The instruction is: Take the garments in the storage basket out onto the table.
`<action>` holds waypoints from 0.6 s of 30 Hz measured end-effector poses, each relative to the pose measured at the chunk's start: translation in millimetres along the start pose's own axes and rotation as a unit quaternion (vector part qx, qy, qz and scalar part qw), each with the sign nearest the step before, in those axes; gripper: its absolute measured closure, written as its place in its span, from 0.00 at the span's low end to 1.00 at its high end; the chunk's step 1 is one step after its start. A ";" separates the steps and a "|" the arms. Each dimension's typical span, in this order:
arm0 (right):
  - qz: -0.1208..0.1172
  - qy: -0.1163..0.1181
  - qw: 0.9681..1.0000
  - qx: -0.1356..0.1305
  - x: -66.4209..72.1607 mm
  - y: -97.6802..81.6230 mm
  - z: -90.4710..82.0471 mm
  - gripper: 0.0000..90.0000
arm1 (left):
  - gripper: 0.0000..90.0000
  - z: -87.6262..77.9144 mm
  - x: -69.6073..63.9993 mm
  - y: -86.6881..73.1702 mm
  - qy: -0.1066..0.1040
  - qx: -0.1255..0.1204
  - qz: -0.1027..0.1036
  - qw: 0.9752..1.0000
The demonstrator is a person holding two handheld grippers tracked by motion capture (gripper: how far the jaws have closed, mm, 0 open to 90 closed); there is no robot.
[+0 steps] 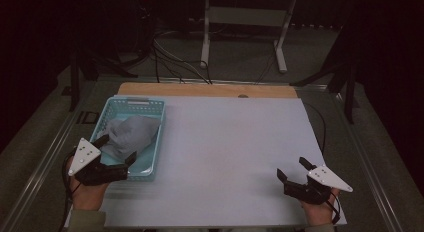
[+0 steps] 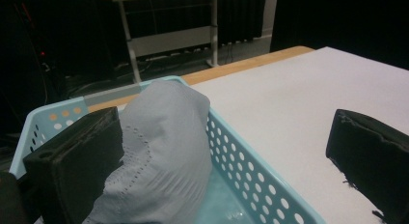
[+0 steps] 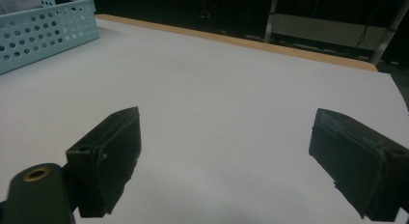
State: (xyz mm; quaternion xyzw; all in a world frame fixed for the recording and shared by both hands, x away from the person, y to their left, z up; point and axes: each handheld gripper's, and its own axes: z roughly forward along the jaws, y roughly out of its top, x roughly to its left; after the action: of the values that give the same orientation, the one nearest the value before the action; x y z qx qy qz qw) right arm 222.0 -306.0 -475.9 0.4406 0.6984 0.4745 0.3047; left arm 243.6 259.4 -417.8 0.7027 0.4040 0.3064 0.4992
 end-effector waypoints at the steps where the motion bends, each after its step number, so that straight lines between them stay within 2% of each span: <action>1: -0.001 -0.002 1.000 0.002 0.4 -0.2 0.3 0.12 | 0.00 0.4 0.2 1.4 0.001 -0.001 0.001 1.000; 4: 0.006 -0.004 1.000 0.003 1.3 -0.5 0.4 0.12 | 0.00 3.0 0.8 5.3 0.001 -0.001 -0.003 1.000; 9: 0.008 -0.013 1.000 0.002 0.9 -0.3 0.6 0.12 | 0.00 9.9 1.6 11.9 0.002 -0.001 0.014 1.000; 18: 0.014 -0.018 1.000 -0.004 0.8 -0.8 -0.9 0.12 | 0.00 19.9 4.3 22.7 -0.002 0.002 0.017 1.000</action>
State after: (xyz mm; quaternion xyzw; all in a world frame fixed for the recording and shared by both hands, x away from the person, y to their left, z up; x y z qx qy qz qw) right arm 220.7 -305.8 -476.3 0.4575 0.6845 0.4735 0.3129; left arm 268.2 250.2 -402.4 0.7114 0.3912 0.3126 0.4931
